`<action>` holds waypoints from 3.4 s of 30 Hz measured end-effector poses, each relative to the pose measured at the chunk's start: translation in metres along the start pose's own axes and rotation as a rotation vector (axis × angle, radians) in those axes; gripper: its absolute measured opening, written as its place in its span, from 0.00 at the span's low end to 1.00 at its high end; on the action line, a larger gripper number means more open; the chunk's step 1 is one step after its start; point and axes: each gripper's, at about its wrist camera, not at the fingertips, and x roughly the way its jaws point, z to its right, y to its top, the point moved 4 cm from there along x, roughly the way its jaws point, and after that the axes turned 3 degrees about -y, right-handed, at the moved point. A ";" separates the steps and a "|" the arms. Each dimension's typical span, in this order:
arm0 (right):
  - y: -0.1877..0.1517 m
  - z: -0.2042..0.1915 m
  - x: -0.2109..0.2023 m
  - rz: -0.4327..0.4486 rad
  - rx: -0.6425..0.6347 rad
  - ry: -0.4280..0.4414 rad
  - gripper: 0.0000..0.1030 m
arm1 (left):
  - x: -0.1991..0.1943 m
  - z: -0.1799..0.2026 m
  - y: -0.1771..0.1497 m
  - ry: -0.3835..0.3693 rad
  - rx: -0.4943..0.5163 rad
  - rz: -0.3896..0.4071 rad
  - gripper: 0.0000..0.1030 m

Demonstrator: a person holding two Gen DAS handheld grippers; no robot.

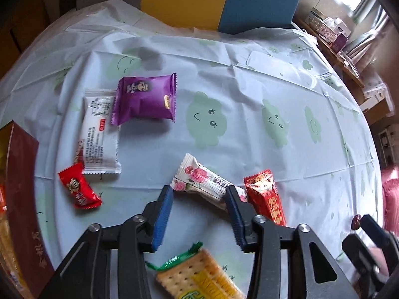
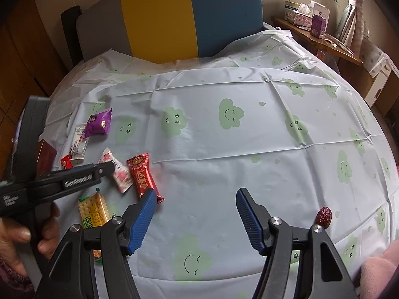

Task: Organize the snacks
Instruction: 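Move the left gripper to the pink floral candy bar and grasp it, then lift the pink floral bar with the left gripper while the right gripper grasps the purple bag, then carry the pink floral bar into the gold tray and open the left gripper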

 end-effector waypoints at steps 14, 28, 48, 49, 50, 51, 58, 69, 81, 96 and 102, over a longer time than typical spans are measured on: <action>-0.001 -0.001 -0.001 0.002 0.005 0.007 0.65 | 0.004 -0.009 0.011 -0.038 -0.232 -0.035 0.53; -0.001 0.000 -0.001 -0.002 0.009 0.018 0.65 | 0.001 0.010 0.004 0.096 0.021 0.038 0.22; -0.016 -0.038 0.020 -0.103 -0.098 0.117 0.65 | -0.124 -0.054 -0.100 -0.033 0.172 0.247 0.22; -0.015 -0.045 0.022 -0.112 -0.107 0.127 0.65 | -0.125 -0.056 -0.108 -0.038 0.175 0.243 0.22; -0.013 -0.053 0.025 -0.124 -0.117 0.138 0.65 | -0.124 -0.057 -0.117 -0.044 0.183 0.237 0.22; -0.012 -0.061 0.028 -0.138 -0.121 0.157 0.65 | -0.124 -0.058 -0.123 -0.049 0.189 0.233 0.22; 0.037 -0.119 0.058 -0.141 -0.127 0.281 0.73 | -0.123 -0.057 -0.159 -0.066 0.235 0.224 0.22; 0.099 -0.184 0.115 -0.146 -0.151 0.176 0.75 | -0.114 -0.067 -0.167 -0.088 0.215 0.203 0.22; 0.080 -0.165 0.122 -0.159 -0.218 0.155 0.40 | -0.109 -0.069 -0.169 -0.092 0.207 0.195 0.22; -0.021 -0.094 0.036 -0.170 -0.328 0.193 0.41 | -0.107 -0.072 -0.162 -0.067 0.194 0.230 0.22; -0.048 -0.068 0.037 -0.180 -0.306 0.140 0.41 | -0.133 -0.075 -0.158 -0.106 0.173 0.280 0.22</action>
